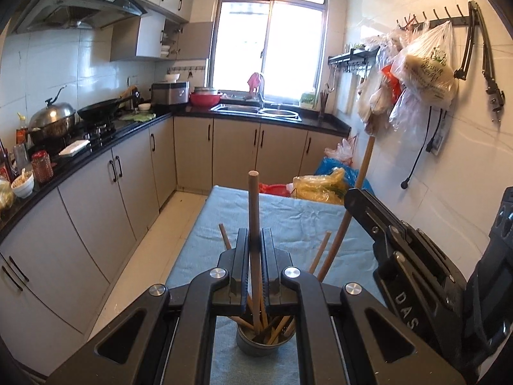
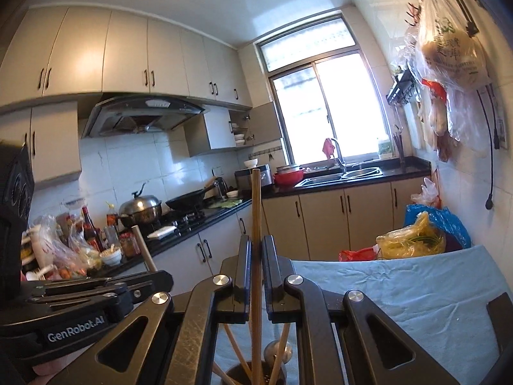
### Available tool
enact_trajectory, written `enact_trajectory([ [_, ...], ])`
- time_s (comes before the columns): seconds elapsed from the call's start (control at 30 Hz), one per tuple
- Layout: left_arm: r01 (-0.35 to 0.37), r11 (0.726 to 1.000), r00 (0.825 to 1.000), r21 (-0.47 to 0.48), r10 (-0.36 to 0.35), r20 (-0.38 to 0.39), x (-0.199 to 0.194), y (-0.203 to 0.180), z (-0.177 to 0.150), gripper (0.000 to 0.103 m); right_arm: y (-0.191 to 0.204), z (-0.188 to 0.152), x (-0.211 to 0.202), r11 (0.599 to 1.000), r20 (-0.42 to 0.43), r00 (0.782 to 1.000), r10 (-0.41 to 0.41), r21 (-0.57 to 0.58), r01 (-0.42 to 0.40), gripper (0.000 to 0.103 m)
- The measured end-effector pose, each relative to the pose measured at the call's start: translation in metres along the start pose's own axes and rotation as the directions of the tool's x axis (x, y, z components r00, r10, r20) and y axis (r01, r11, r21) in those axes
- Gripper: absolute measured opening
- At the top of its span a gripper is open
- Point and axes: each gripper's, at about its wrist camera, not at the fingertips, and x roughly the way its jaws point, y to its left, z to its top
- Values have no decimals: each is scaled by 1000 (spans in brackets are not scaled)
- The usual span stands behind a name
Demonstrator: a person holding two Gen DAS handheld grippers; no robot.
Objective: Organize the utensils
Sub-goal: 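Lower both chopsticks into the holder cup with both tools, then open both tools and withdraw them from the holder cup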
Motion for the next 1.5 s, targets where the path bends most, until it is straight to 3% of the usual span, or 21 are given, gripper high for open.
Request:
enact_trajectory([
  [0.33,-1,1000,999,-6,1,-43,17,4,-15,6,16,-27,13,993,-55,998,1,-115,-7,7],
  [0.53,3,1000,998,-22,-5,-61,21,9,-19,6,10,-36,20,994,-117,993,-9,-105,-3,8],
  [0.73,7,999,998,-33,-9,-65,18,11,-19,7,4,-34,17,997,-126,992,2,-80,-12,8],
  [0.9,4,999,999,-33,-6,-52,13,11,-18,17,1,-29,12,998,-120,993,14,-66,-22,8],
  [1.33,16,999,1000,-33,-16,13,-25,10,-20,23,-23,-4,-45,1000,-41,999,18,22,-17,9],
  [1.5,31,1000,999,7,-31,33,-42,-4,-38,32,-52,-7,-74,998,-70,998,-1,65,6,14],
])
